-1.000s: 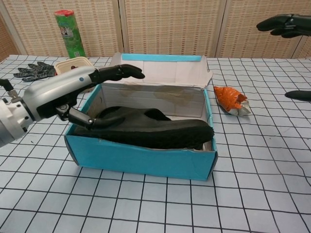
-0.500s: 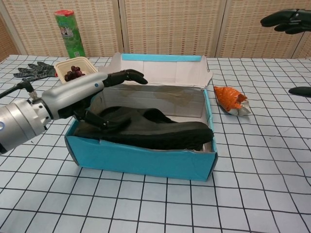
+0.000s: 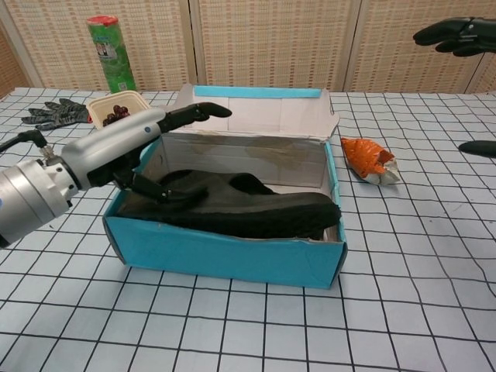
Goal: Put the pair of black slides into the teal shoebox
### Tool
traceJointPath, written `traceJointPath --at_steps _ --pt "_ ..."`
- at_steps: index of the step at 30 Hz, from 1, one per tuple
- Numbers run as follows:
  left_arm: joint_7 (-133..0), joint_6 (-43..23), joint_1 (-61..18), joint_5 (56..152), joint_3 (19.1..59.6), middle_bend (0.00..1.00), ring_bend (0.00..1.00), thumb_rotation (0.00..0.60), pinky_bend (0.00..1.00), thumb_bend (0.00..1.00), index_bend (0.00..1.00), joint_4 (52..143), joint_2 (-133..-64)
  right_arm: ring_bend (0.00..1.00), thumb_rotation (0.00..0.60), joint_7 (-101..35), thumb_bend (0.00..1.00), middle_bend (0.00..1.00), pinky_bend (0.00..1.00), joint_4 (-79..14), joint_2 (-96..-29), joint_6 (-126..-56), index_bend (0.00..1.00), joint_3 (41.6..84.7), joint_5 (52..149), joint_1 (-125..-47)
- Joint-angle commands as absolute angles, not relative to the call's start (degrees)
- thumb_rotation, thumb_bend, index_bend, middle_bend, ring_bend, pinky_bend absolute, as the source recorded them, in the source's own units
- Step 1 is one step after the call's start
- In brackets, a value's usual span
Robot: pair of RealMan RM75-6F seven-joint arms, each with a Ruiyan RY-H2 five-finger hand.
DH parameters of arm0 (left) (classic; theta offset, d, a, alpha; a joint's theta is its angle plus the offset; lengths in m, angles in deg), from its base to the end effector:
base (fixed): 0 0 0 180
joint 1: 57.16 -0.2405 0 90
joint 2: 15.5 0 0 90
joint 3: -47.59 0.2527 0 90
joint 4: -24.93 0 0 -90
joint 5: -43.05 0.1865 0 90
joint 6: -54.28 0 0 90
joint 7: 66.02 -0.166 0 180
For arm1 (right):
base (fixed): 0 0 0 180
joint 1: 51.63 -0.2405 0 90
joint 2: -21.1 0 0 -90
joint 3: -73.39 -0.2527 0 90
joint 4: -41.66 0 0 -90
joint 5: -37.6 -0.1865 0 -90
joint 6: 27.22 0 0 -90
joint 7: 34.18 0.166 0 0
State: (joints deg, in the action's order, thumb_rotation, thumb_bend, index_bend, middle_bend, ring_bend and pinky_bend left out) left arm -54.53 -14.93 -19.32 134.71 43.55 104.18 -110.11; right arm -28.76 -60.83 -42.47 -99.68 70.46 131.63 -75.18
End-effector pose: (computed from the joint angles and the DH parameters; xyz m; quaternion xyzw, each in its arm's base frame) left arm -0.1115 0.3041 -0.0128 -0.7018 -0.3900 -0.5442 0.2432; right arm -0.1787 -0.2626 0.1282 0.7009 -0.3757 0.4816 0.3684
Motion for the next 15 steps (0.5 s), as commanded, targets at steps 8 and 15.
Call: traceJointPath --at_steps 8,15 --pt "-53.3 -15.3 -19.4 136.0 44.3 0.0 0.0 0.455 0.0 0.34 0.04 107.6 -108.4 0.0 0.6 -28.8 0.14 0.0 0.0 -61.0 -42.6 -99.5 0.0 70.6 131.6 -75.2" --pt "-57.0 -14.7 -19.1 135.3 43.9 0.0 0.0 0.457 0.0 0.32 0.01 105.2 -110.8 0.0 0.6 -28.8 0.14 0.0 0.0 -61.4 -42.2 -99.5 0.0 70.8 131.9 -75.2"
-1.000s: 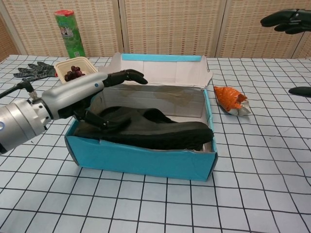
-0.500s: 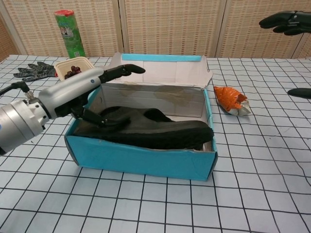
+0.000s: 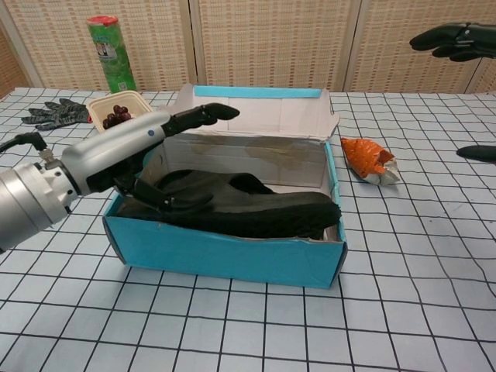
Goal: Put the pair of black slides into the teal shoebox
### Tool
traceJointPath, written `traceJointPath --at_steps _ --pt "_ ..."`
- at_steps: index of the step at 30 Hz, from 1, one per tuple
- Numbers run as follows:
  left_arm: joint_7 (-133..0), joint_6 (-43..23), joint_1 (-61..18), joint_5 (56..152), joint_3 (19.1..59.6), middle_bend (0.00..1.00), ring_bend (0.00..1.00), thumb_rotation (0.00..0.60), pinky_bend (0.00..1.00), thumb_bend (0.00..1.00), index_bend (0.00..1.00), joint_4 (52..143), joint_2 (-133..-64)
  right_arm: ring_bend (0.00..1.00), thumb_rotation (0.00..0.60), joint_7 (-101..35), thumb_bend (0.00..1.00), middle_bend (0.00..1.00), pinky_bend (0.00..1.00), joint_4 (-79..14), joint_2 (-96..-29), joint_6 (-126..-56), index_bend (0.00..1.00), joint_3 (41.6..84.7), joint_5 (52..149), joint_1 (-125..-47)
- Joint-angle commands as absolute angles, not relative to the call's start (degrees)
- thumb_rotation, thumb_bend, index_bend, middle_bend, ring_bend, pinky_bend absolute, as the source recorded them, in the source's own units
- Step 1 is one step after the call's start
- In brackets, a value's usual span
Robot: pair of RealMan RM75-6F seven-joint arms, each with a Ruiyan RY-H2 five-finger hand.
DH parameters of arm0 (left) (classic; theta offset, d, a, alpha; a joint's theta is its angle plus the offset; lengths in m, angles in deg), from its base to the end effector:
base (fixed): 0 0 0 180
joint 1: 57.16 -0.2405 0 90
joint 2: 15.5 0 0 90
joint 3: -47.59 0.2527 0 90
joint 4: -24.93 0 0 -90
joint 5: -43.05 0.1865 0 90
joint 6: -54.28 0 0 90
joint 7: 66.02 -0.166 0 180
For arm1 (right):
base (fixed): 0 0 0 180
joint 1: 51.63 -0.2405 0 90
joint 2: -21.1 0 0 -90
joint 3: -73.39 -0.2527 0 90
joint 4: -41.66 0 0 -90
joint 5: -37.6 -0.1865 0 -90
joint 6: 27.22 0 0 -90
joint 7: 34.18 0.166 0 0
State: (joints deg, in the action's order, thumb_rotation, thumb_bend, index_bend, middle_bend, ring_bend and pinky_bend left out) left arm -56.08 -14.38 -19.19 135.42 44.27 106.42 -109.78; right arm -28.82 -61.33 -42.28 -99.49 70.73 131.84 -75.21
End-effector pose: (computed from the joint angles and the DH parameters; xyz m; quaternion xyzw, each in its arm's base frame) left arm -0.1049 0.2955 -0.0157 -0.7118 -0.3860 -0.5397 0.2303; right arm -0.1775 -0.2609 0.1274 0.7029 -0.3773 0.4802 0.3646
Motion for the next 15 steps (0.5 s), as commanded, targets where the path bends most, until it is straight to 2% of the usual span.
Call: traceJointPath --at_steps 1,15 --pt "-57.0 -14.7 -19.1 135.2 43.8 0.0 0.0 0.454 0.0 0.32 0.01 104.9 -111.0 0.0 0.6 -28.9 0.14 0.0 0.0 -61.4 -42.1 -99.5 0.0 70.7 131.9 -75.2" --pt "-60.7 -10.2 -18.1 132.9 44.4 0.0 0.0 0.461 0.0 0.32 0.0 103.1 -112.9 0.0 0.6 -28.3 0.14 0.0 0.0 -61.0 -42.3 -99.7 0.0 70.8 131.9 -75.1"
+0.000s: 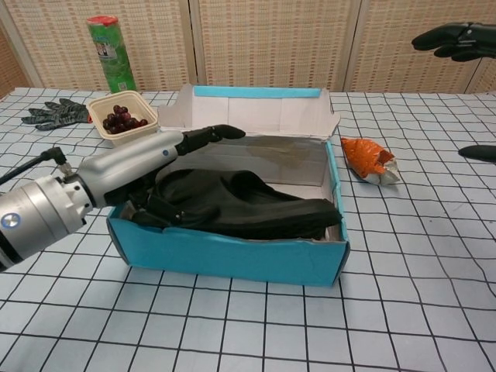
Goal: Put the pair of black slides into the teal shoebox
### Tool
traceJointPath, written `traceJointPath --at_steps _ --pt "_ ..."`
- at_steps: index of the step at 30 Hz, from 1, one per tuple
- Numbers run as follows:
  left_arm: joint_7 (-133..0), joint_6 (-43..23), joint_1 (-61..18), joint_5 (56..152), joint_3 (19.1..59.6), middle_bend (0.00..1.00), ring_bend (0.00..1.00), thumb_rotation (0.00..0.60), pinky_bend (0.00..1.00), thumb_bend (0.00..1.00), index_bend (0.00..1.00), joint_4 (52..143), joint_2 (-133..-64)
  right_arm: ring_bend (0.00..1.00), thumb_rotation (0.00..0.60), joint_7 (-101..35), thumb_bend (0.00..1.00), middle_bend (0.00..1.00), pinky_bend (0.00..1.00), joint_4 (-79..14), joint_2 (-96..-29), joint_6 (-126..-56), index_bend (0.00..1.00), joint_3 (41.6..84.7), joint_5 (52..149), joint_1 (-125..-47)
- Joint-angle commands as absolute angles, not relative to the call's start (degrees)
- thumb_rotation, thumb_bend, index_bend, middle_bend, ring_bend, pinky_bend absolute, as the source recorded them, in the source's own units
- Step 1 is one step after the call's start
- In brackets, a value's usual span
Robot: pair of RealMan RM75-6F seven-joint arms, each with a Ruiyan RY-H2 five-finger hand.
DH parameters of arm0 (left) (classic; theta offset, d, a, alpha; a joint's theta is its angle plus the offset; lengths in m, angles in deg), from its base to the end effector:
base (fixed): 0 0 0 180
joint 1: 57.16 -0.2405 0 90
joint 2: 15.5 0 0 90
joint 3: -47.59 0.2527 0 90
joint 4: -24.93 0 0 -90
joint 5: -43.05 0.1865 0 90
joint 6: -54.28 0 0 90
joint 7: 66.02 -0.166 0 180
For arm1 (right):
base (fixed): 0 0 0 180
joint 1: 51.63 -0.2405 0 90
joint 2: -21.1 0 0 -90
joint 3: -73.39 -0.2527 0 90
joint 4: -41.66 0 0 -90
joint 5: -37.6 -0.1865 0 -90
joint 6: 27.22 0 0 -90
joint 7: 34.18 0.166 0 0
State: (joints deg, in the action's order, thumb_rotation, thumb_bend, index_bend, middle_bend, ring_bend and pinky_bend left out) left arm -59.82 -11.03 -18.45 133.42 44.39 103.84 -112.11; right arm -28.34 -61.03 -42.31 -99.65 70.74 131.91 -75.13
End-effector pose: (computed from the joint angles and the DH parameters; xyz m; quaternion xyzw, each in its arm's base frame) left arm -0.1086 0.2980 -0.0350 -0.7341 -0.3796 -0.5063 0.2465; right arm -0.1786 -0.2611 0.1278 0.7014 -0.3787 0.4814 0.3646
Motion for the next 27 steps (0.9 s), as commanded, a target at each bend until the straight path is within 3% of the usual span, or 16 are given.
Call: traceJointPath --at_steps 1,11,27 --pt "-61.3 -9.8 -18.0 132.7 44.4 0.0 0.0 0.459 0.0 0.31 0.0 102.6 -113.3 0.0 0.6 -28.2 0.14 0.0 0.0 -61.0 -42.4 -99.7 0.0 70.8 132.0 -75.1" --pt "-65.0 -6.4 -17.0 130.5 44.2 0.0 0.0 0.467 0.0 0.31 0.0 101.3 -115.1 0.0 0.6 -27.6 0.14 0.0 0.0 -60.4 -42.8 -99.3 0.0 71.2 132.5 -75.3" --pt "-54.7 -12.8 -18.5 133.8 43.1 0.0 0.0 0.492 0.0 0.32 0.0 108.3 -110.7 0.0 0.6 -29.2 0.14 0.0 0.0 -60.8 -43.3 -97.9 0.0 71.3 132.9 -76.2"
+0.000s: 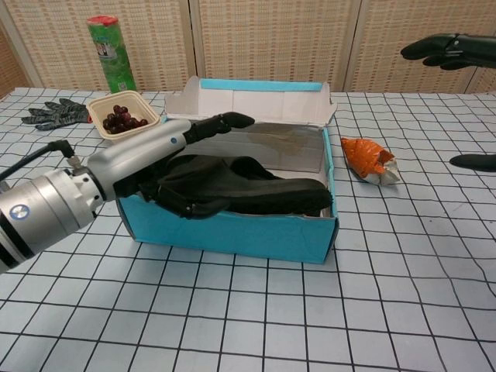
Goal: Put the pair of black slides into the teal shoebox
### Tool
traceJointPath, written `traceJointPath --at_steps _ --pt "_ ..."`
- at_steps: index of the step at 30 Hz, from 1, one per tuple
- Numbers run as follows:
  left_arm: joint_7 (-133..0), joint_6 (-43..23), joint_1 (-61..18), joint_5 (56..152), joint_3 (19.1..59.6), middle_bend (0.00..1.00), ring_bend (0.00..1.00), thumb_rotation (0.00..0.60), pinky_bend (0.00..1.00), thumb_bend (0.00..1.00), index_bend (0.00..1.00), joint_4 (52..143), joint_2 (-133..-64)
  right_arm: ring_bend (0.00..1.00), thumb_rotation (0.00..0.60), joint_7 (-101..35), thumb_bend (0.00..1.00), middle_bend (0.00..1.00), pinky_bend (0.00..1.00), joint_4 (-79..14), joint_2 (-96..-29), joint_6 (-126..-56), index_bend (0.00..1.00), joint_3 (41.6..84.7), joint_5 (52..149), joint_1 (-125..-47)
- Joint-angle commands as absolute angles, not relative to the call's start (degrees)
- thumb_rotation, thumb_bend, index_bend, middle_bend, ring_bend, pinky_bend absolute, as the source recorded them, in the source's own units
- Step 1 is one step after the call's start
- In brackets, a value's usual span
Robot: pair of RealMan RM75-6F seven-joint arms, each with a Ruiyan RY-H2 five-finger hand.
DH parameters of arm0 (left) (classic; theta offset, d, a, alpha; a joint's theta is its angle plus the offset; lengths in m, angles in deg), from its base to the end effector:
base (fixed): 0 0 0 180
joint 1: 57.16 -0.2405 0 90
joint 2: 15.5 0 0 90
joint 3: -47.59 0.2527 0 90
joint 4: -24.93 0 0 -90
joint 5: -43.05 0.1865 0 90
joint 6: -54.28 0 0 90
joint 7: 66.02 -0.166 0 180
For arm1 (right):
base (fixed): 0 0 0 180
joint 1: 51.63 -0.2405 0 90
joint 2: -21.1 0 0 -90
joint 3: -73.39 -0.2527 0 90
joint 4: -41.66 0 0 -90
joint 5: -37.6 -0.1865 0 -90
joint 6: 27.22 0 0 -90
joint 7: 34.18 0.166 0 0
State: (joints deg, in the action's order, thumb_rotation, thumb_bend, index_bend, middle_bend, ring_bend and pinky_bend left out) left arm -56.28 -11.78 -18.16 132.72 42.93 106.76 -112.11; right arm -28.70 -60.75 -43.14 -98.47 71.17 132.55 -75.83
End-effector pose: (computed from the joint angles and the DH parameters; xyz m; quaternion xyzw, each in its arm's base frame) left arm -0.0943 0.2972 -0.0293 -0.7040 -0.4119 -0.5358 0.2185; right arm -0.1758 -0.2604 0.1194 0.7119 -0.3774 0.4755 0.3530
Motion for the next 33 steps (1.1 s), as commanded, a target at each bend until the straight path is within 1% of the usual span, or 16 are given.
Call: traceJointPath --at_steps 1,3,5,7,9,11,14,17,19,21,24,29,33 --pt "-54.4 -13.0 -18.6 133.9 43.2 0.0 0.0 0.491 0.0 0.32 0.0 108.7 -110.2 0.0 0.6 -29.5 0.14 0.0 0.0 -60.8 -43.5 -97.4 0.0 71.3 133.1 -76.5" --pt "-53.8 -14.0 -18.9 133.8 42.7 0.0 0.0 0.5 0.0 0.33 0.0 109.0 -109.6 0.0 0.6 -30.4 0.16 0.0 0.0 -60.9 -44.1 -96.4 0.0 71.3 133.9 -77.5" --pt "-53.3 -15.3 -19.4 133.4 41.8 0.0 0.0 0.519 0.0 0.35 0.0 108.7 -109.2 0.0 0.6 -31.8 0.2 0.0 0.0 -61.1 -44.8 -95.0 0.0 71.1 135.0 -78.8" --pt "-53.3 -16.7 -20.1 132.9 41.1 0.0 0.0 0.528 0.0 0.37 0.0 107.9 -108.8 0.0 0.6 -33.3 0.25 0.0 0.0 -61.5 -45.4 -93.4 0.04 71.1 135.8 -80.1" --pt "-52.5 -18.0 -20.9 132.2 40.5 0.0 0.0 0.531 0.0 0.38 0.0 107.3 -108.0 0.0 0.6 -35.3 0.36 0.0 0.0 -62.2 -46.0 -91.2 0.12 71.0 136.8 -81.7" --pt "-51.9 -18.4 -21.7 131.6 40.5 0.0 0.0 0.529 0.0 0.4 0.0 107.3 -106.7 0.0 0.6 -37.5 0.5 0.0 0.0 -62.9 -46.7 -88.9 0.2 71.1 137.7 -83.4" --pt "-52.6 -18.9 -22.4 131.2 40.6 0.0 0.0 0.523 0.0 0.44 0.0 106.9 -105.5 0.0 0.6 -42.3 0.62 0.0 0.0 -63.6 -47.8 -85.1 0.26 70.9 137.3 -85.3" --pt "-52.9 -18.5 -22.8 130.0 40.3 0.0 0.0 0.525 0.0 0.44 0.0 107.1 -104.6 0.0 0.6 -46.6 0.68 0.0 0.0 -64.3 -49.2 -80.9 0.26 70.4 134.5 -87.0" --pt "-52.6 -18.3 -22.9 129.5 40.0 0.0 0.0 0.525 0.0 0.44 0.0 107.2 -104.2 0.0 0.6 -49.4 0.7 0.0 0.0 -64.5 -50.1 -78.5 0.24 70.1 132.3 -88.0" --pt "-52.4 -18.2 -23.0 129.3 39.8 0.0 0.0 0.519 0.0 0.44 0.0 107.3 -103.9 0.0 0.6 -51.6 0.72 0.0 0.0 -64.8 -50.8 -77.1 0.19 69.7 130.4 -88.6" --pt "-51.9 -18.1 -23.1 129.2 39.8 0.0 0.0 0.523 0.0 0.44 0.0 107.3 -103.5 0.0 0.6 -55.0 0.73 0.0 0.0 -65.2 -51.5 -75.9 0.13 69.1 127.6 -89.3" --pt "-51.7 -17.9 -23.1 129.4 39.8 0.0 0.0 0.518 0.0 0.44 0.0 107.0 -103.2 0.0 0.6 -57.1 0.72 0.0 0.0 -65.9 -52.1 -76.6 0.09 68.8 125.1 -89.4" --pt "-51.4 -17.2 -22.9 129.1 39.7 0.0 0.0 0.52 0.0 0.44 0.0 106.7 -103.2 0.0 0.6 -58.2 0.72 0.0 0.0 -65.5 -53.2 -75.2 0.09 68.9 123.9 -90.5"
